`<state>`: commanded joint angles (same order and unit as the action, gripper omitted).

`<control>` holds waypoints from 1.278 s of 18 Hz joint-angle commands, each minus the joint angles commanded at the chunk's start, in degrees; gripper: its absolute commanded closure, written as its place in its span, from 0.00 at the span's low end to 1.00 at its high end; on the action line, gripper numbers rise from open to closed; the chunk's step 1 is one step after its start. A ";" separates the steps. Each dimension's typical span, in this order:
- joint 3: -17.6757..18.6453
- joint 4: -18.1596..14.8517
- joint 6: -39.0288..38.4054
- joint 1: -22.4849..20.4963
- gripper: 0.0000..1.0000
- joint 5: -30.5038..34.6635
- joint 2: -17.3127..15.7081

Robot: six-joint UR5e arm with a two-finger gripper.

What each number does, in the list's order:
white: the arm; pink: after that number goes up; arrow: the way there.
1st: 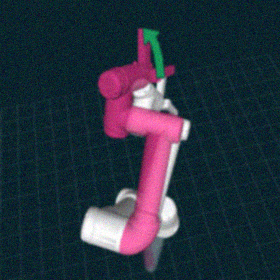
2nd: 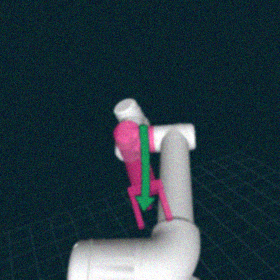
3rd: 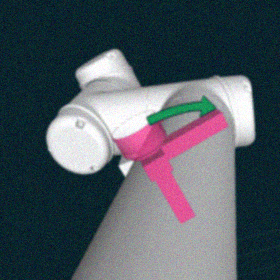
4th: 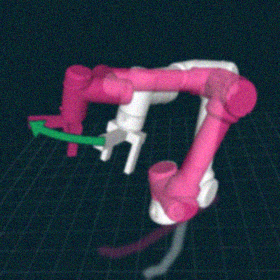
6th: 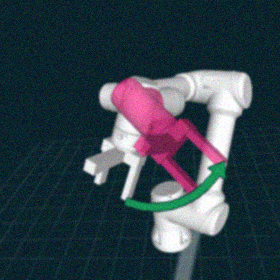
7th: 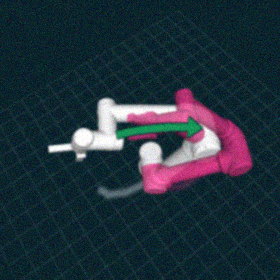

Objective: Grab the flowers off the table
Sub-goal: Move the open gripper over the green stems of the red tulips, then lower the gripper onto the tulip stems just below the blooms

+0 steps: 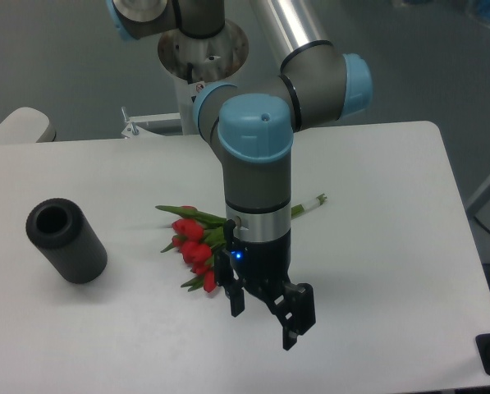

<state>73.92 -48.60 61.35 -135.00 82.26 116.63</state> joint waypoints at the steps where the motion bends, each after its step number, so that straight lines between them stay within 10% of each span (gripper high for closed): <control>1: 0.35 0.00 0.09 0.00 0.01 0.09 -0.09; 14: 8.87 -6.23 0.26 -4.83 0.01 4.65 -5.89; 23: 22.05 -6.76 8.35 -5.27 0.01 13.98 -8.00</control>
<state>95.97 -55.37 69.70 -140.27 96.24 108.63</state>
